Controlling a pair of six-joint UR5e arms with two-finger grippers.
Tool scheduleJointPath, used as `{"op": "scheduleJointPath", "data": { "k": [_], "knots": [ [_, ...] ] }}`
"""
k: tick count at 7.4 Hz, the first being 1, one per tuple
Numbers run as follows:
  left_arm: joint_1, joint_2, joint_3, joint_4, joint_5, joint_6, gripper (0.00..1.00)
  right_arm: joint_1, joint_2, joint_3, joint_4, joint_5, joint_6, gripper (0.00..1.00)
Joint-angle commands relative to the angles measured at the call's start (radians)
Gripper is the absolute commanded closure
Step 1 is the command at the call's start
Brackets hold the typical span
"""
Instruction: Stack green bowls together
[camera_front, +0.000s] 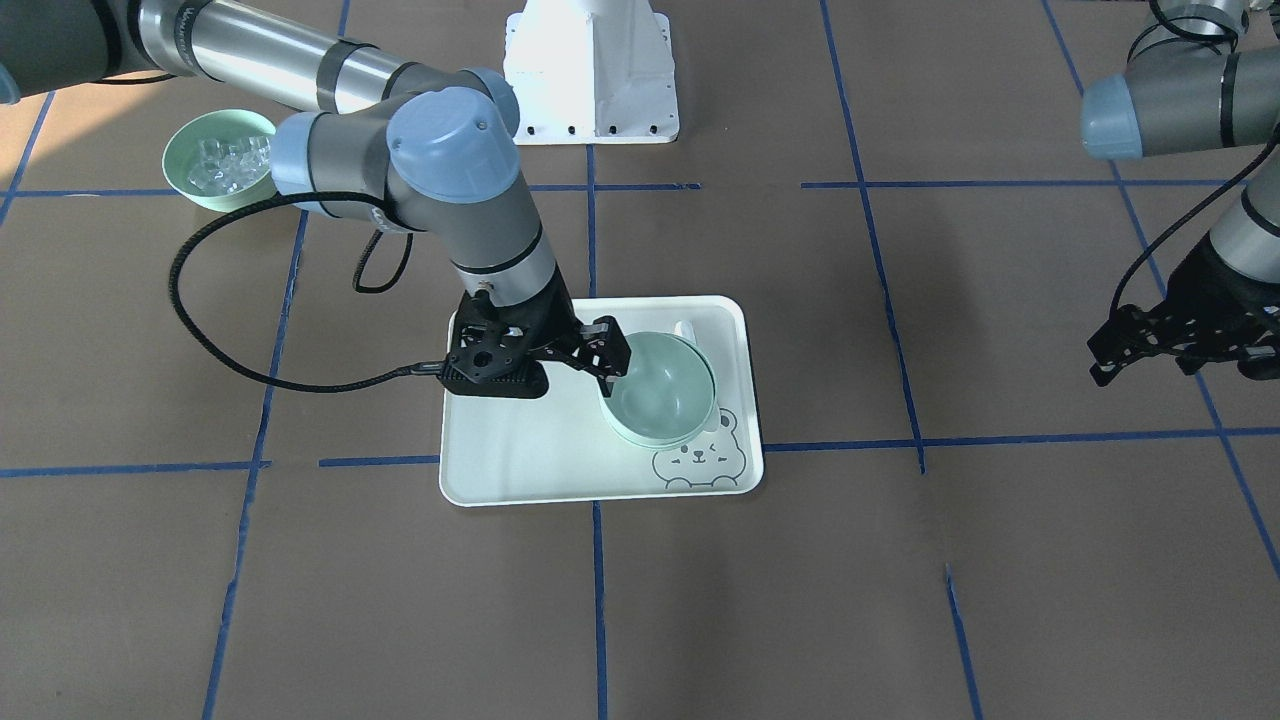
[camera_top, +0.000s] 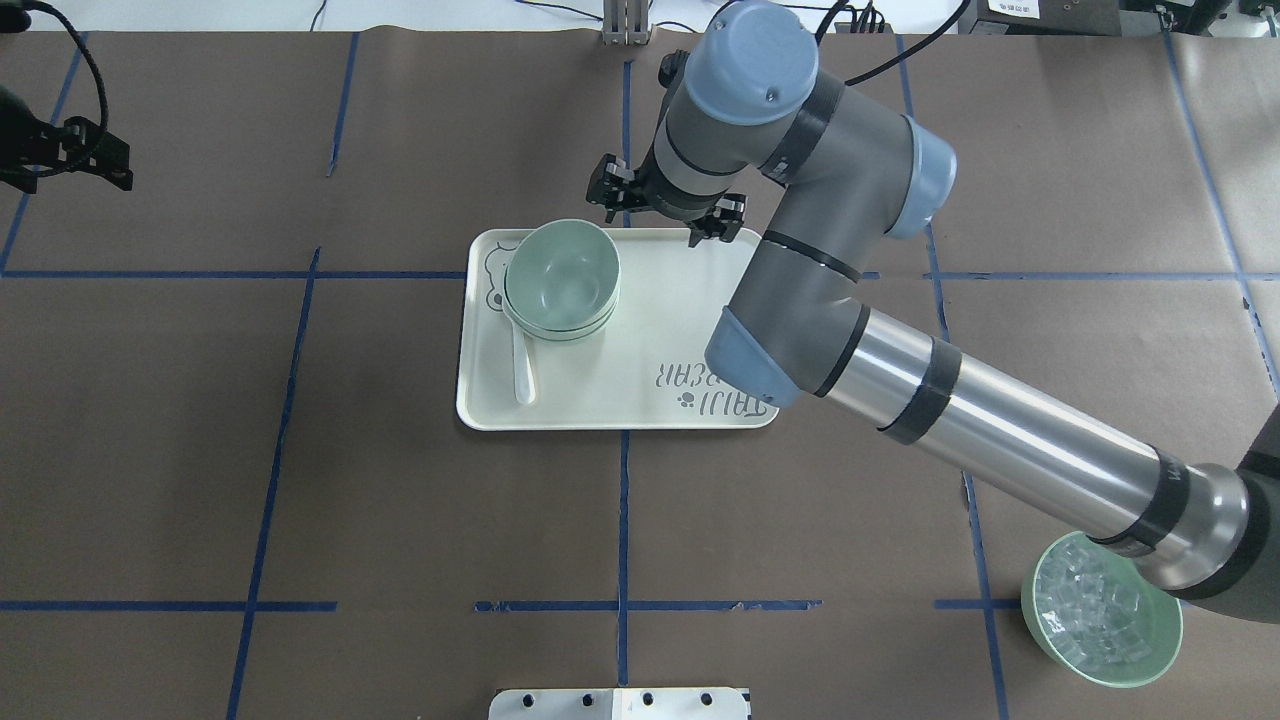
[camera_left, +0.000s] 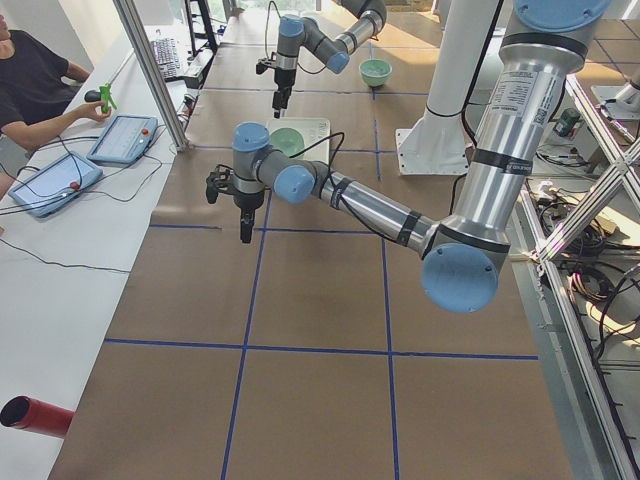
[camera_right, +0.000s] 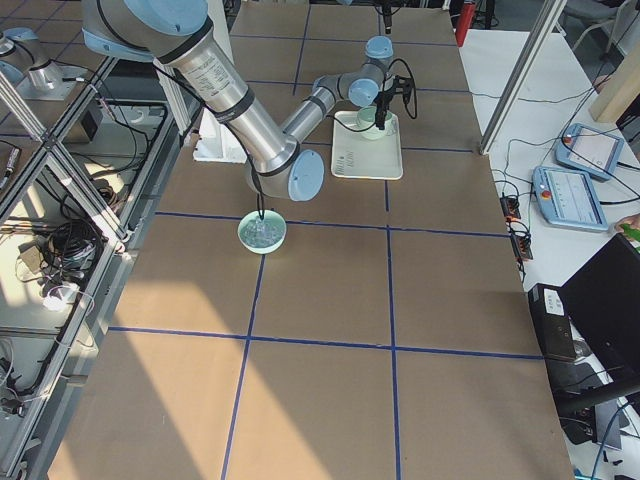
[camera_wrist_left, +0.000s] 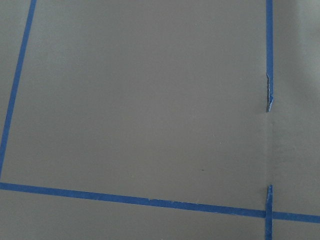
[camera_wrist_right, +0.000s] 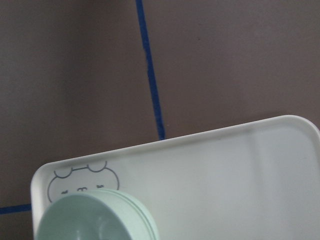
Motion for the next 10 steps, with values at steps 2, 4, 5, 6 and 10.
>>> {"op": "scheduleJointPath", "data": {
  "k": [2, 4, 5, 6, 10],
  "knots": [
    [-0.112, 0.101, -0.001, 0.004, -0.048, 0.296, 0.00, 0.182, -0.268, 0.311, -0.269, 0.109, -0.474, 0.00],
    [-0.216, 0.144, 0.003, 0.109, -0.079, 0.512, 0.00, 0.366, -0.455, 0.336, -0.260, 0.261, -0.781, 0.00],
    [-0.262, 0.144, 0.005, 0.215, -0.125, 0.615, 0.00, 0.458, -0.538, 0.325, -0.263, 0.317, -0.969, 0.00],
    [-0.284, 0.145, 0.009, 0.272, -0.129, 0.700, 0.00, 0.555, -0.616, 0.301, -0.264, 0.355, -1.156, 0.00],
    [-0.314, 0.161, 0.040, 0.288, -0.167, 0.745, 0.00, 0.844, -0.808, 0.136, -0.261, 0.478, -1.468, 0.00]
  ]
}}
